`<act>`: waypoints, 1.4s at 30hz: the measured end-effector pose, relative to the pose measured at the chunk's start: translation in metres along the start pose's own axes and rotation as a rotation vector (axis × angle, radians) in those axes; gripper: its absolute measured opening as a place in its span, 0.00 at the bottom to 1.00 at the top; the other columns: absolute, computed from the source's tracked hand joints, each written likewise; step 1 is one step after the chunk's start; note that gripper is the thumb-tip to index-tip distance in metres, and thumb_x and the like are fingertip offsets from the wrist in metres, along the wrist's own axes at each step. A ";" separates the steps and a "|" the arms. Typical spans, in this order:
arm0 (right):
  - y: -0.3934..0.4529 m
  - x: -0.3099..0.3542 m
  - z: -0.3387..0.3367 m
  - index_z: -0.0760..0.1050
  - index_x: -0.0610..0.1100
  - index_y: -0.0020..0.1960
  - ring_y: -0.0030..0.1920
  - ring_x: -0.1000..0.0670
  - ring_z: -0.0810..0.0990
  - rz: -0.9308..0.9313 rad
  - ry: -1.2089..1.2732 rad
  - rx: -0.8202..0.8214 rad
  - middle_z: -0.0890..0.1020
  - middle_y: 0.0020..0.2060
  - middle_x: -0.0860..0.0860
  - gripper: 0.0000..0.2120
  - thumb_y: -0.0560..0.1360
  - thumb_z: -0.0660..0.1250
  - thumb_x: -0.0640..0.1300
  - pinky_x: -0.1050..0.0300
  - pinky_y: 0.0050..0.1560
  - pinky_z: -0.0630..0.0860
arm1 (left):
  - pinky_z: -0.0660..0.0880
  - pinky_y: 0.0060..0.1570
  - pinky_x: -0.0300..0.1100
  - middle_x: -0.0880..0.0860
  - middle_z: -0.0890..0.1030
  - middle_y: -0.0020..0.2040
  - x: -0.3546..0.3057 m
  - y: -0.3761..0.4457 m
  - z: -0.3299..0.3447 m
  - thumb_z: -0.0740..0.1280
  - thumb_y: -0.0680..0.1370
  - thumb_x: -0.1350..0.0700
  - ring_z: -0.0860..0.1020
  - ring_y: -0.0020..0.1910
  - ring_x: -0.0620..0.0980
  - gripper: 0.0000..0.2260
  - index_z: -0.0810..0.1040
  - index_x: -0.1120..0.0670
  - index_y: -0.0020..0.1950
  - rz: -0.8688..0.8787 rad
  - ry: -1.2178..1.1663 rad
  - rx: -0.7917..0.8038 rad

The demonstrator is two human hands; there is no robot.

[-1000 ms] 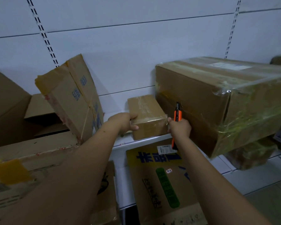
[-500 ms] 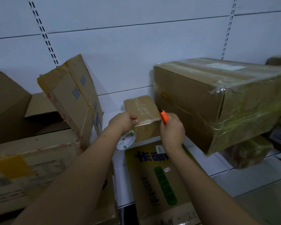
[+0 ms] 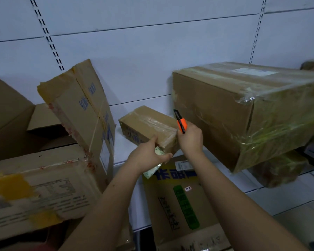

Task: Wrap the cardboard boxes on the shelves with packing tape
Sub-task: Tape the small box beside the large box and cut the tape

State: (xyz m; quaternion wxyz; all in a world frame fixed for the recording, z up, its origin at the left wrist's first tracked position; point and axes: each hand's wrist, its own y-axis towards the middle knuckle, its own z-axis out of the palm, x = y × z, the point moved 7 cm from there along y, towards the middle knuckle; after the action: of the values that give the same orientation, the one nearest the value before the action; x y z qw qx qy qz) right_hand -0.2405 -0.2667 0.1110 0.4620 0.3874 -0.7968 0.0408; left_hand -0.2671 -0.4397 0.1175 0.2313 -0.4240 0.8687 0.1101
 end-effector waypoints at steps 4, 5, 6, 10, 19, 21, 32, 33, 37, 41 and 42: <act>0.011 -0.007 0.002 0.77 0.44 0.52 0.42 0.45 0.78 0.081 0.071 0.100 0.78 0.41 0.49 0.10 0.80 0.65 0.51 0.57 0.38 0.69 | 0.68 0.67 0.44 0.50 0.68 0.76 0.004 0.001 -0.001 0.69 0.74 0.36 0.68 0.73 0.50 0.42 0.53 0.49 0.81 -0.033 -0.082 -0.022; 0.016 -0.006 0.003 0.77 0.43 0.54 0.43 0.45 0.78 0.095 0.061 0.118 0.78 0.43 0.47 0.12 0.80 0.64 0.51 0.56 0.40 0.69 | 0.67 0.69 0.44 0.49 0.66 0.77 0.007 0.002 0.000 0.68 0.74 0.35 0.66 0.74 0.50 0.43 0.52 0.48 0.82 -0.045 -0.117 -0.024; 0.020 -0.004 0.004 0.77 0.41 0.56 0.43 0.45 0.77 0.114 0.047 0.132 0.79 0.45 0.45 0.14 0.80 0.64 0.52 0.56 0.41 0.69 | 0.67 0.69 0.45 0.48 0.64 0.78 0.011 0.003 0.001 0.67 0.74 0.34 0.65 0.75 0.50 0.43 0.52 0.47 0.82 -0.066 -0.158 -0.023; 0.026 0.003 0.011 0.75 0.39 0.62 0.53 0.40 0.80 0.239 -0.068 0.108 0.80 0.56 0.41 0.17 0.81 0.65 0.50 0.53 0.44 0.71 | 0.70 0.54 0.41 0.46 0.73 0.64 0.023 -0.004 0.003 0.69 0.73 0.35 0.74 0.60 0.47 0.42 0.55 0.50 0.80 -0.160 -0.326 -0.177; 0.021 0.031 0.018 0.77 0.37 0.56 0.53 0.41 0.81 0.202 -0.376 -0.027 0.82 0.53 0.42 0.09 0.81 0.59 0.34 0.53 0.42 0.69 | 0.71 0.35 0.43 0.48 0.79 0.31 0.032 -0.005 0.006 0.68 0.76 0.38 0.78 0.34 0.47 0.19 0.75 0.50 0.34 -0.077 -0.419 -0.239; 0.018 0.033 0.018 0.77 0.38 0.56 0.53 0.41 0.82 0.220 -0.401 -0.041 0.82 0.53 0.42 0.10 0.81 0.58 0.33 0.53 0.43 0.69 | 0.74 0.37 0.45 0.48 0.80 0.32 0.031 -0.003 0.005 0.67 0.77 0.39 0.79 0.36 0.48 0.19 0.78 0.51 0.35 -0.060 -0.413 -0.211; 0.015 0.036 0.019 0.78 0.39 0.55 0.50 0.43 0.82 0.229 -0.559 -0.095 0.82 0.51 0.43 0.10 0.79 0.59 0.32 0.54 0.41 0.70 | 0.69 0.39 0.45 0.57 0.81 0.57 0.038 -0.015 0.005 0.58 0.80 0.36 0.80 0.55 0.57 0.28 0.65 0.57 0.68 -0.230 0.086 -0.220; 0.016 0.036 0.020 0.77 0.39 0.55 0.48 0.43 0.82 0.226 -0.572 -0.094 0.82 0.50 0.44 0.10 0.79 0.60 0.33 0.54 0.40 0.70 | 0.69 0.37 0.45 0.57 0.81 0.57 0.038 -0.016 0.005 0.58 0.81 0.37 0.80 0.54 0.57 0.29 0.62 0.58 0.70 -0.235 0.077 -0.202; 0.021 0.036 0.022 0.77 0.41 0.54 0.38 0.46 0.75 0.223 -0.579 -0.105 0.81 0.44 0.45 0.06 0.80 0.62 0.37 0.54 0.37 0.69 | 0.74 0.38 0.45 0.56 0.81 0.57 0.040 -0.011 0.010 0.56 0.82 0.39 0.81 0.51 0.56 0.34 0.47 0.52 0.81 -0.170 -0.059 -0.122; 0.037 0.031 0.024 0.77 0.40 0.52 0.42 0.44 0.80 0.203 -0.571 -0.100 0.82 0.46 0.45 0.05 0.80 0.63 0.40 0.54 0.37 0.68 | 0.70 0.61 0.47 0.56 0.71 0.73 0.041 -0.001 0.020 0.57 0.82 0.41 0.72 0.68 0.57 0.29 0.56 0.48 0.80 -0.138 -0.334 -0.006; 0.042 0.028 0.024 0.77 0.41 0.52 0.44 0.43 0.81 0.195 -0.567 -0.096 0.82 0.46 0.45 0.05 0.80 0.64 0.41 0.54 0.37 0.68 | 0.69 0.63 0.48 0.56 0.70 0.74 0.039 0.001 0.022 0.57 0.83 0.41 0.71 0.70 0.57 0.29 0.55 0.49 0.81 -0.138 -0.362 -0.001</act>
State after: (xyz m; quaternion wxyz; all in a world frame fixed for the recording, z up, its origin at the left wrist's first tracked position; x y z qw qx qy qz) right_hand -0.2928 -0.2642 0.1308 0.2330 0.2826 -0.9284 -0.0624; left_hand -0.2816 -0.4576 0.0795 0.3908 -0.4558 0.7817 0.1689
